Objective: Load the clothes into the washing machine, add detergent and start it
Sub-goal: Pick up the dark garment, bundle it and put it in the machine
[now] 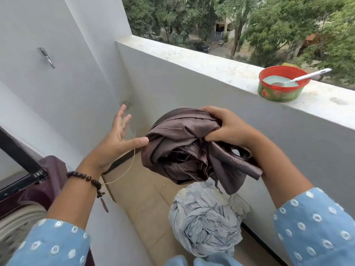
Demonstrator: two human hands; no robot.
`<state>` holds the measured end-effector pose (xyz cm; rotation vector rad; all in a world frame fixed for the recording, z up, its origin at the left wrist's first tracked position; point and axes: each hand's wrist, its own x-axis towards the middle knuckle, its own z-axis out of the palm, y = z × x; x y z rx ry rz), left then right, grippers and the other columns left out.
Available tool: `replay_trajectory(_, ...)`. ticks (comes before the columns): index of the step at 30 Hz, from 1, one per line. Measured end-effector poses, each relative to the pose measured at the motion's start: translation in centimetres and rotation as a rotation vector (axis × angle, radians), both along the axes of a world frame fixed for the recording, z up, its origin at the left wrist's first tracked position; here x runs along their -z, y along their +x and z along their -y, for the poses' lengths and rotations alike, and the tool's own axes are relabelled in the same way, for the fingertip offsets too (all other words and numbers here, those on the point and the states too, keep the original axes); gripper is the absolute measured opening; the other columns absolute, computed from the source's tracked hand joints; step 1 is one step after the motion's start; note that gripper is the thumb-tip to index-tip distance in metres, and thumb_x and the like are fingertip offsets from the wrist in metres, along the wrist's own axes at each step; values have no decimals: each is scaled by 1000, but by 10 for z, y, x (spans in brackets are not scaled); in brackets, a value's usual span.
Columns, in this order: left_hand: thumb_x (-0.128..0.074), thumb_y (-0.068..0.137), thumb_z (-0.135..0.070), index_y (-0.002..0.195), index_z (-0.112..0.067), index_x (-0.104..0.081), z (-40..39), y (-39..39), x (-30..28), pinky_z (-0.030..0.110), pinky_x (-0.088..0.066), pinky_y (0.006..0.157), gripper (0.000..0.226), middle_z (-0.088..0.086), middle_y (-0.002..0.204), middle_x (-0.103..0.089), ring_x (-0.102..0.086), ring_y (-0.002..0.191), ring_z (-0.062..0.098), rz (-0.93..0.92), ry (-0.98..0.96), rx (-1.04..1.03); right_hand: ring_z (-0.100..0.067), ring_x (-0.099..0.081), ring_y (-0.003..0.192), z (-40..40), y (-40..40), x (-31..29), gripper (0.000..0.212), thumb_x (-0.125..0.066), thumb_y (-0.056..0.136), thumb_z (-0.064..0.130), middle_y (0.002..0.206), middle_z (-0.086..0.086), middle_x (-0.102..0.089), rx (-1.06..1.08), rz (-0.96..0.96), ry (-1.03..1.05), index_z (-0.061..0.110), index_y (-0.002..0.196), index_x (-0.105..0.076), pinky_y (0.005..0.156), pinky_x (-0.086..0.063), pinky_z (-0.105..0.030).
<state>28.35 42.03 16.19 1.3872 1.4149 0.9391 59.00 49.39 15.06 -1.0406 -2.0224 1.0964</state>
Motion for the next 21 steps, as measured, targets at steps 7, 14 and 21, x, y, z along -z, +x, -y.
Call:
replay_trajectory(7,-87,45,-63,147,-60,-5,4,43,-19,41,-34,117,132,-16,153,-39,-42,138,6,-534,137,275,-13,-67,104,8,-22,-23,64,-69,63,2,114,-3,-70,-208,-66,1,12,125,-60,90,-53,-26)
replay_trajectory(14,-82,64,-17,119,-25,-52,19,42,3,36,-57,76,63,10,97,-74,-69,82,21,-54,329,-83,-9,-66,102,12,-35,-15,58,-81,74,8,113,-3,-70,-252,-82,-107,18,125,-58,95,-52,-31)
replay_trajectory(21,-68,77,18,113,-19,-59,35,21,5,22,-56,76,52,-7,96,-75,-68,86,10,97,321,-311,-17,18,150,25,-63,-7,79,-63,64,76,159,7,-25,-129,129,196,45,135,-47,120,5,-57)
